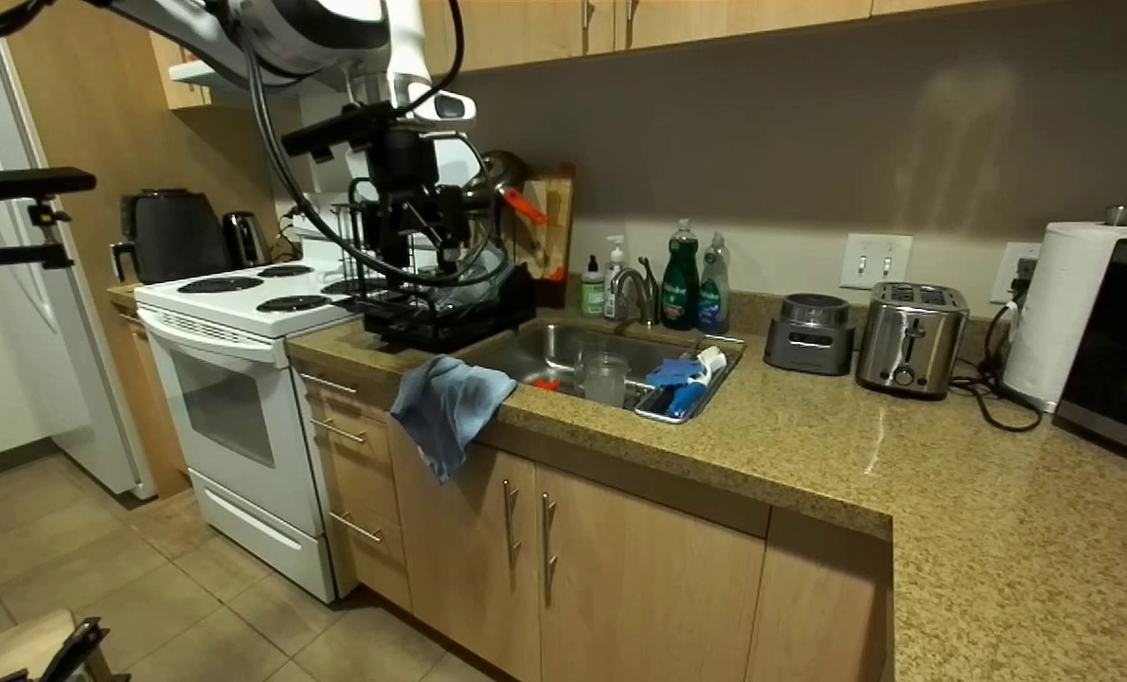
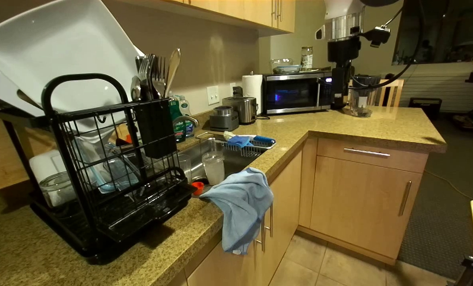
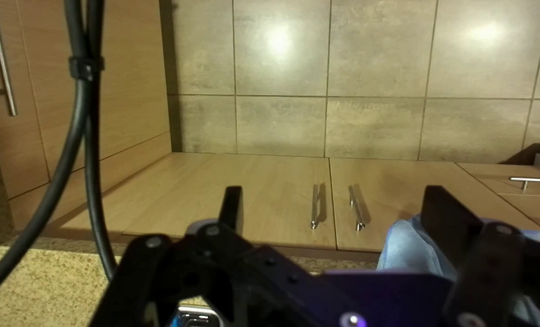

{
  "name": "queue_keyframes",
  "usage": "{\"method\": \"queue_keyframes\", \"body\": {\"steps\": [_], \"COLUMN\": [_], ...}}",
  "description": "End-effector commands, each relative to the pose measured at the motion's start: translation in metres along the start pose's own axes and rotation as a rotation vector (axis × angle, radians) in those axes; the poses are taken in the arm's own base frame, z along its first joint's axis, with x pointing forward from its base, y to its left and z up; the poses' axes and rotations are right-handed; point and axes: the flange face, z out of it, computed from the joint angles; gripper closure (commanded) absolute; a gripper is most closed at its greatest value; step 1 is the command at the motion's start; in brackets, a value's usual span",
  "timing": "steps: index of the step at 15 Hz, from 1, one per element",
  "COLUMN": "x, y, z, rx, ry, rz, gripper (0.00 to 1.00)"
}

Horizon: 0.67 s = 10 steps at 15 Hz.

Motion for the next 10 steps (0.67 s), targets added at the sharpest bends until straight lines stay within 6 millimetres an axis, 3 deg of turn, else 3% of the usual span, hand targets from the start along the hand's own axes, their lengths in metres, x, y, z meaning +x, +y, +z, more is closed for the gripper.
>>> {"method": "queue_keyframes", "body": {"steps": [1,7,10], "x": [0.014,0.034,0.042], "y": [0.027,0.113,0.141], "z": [0.015,0.055,0.075], "rx": [-0.062,-0.116,-0.119], "ry": [0.003,-0.061,-0.094], "rz": [0.142,0.453,0.546], "gripper": [0.0,0.0,0.0]}}
